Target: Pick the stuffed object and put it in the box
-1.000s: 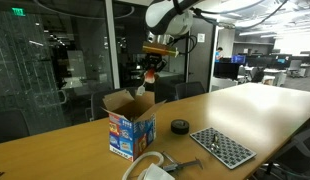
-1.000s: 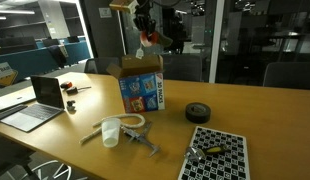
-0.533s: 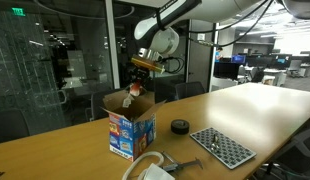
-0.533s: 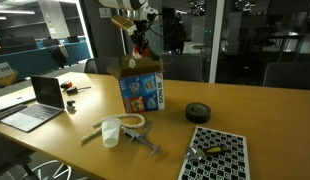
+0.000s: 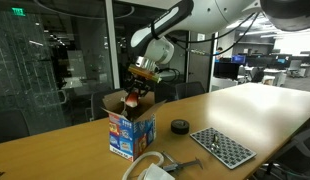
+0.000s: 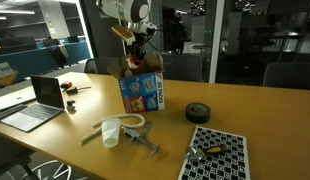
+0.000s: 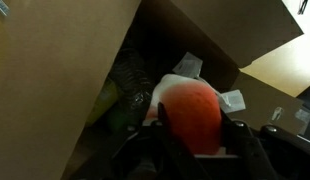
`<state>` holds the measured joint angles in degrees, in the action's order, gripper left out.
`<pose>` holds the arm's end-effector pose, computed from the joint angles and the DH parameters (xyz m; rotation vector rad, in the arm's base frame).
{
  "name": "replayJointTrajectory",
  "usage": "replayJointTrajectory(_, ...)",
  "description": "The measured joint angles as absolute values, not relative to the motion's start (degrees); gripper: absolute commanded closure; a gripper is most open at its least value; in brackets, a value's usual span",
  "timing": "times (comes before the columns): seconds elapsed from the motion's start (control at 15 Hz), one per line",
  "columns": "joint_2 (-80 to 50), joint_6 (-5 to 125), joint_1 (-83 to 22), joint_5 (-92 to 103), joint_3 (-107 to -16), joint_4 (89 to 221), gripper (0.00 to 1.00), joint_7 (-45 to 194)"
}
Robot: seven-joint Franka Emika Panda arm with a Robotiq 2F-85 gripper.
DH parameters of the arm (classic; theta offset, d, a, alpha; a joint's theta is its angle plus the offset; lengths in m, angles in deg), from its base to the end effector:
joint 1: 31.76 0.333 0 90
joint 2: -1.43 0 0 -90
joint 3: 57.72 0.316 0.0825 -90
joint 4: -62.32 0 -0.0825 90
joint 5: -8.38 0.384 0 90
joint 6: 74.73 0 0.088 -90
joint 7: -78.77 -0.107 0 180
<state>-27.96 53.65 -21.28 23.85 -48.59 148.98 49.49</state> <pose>0.6793 0.2300 0.3929 -2.7324 0.4734 -0.1002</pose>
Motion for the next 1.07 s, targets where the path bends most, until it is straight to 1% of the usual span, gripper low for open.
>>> replayJointTrajectory(0.07,-28.3,52.9,-21.3,23.9,-48.6,148.7,0.14,49.6)
replayJointTrajectory(0.2,-28.9,51.6,-21.3,23.9,-48.6,148.1,0.01,49.7)
replayJointTrajectory(0.67,-29.7,46.9,-21.2,23.9,-48.6,145.5,0.0,50.0)
replayJointTrajectory(1.07,-27.3,23.4,-21.1,16.6,-49.2,137.0,0.0,57.8)
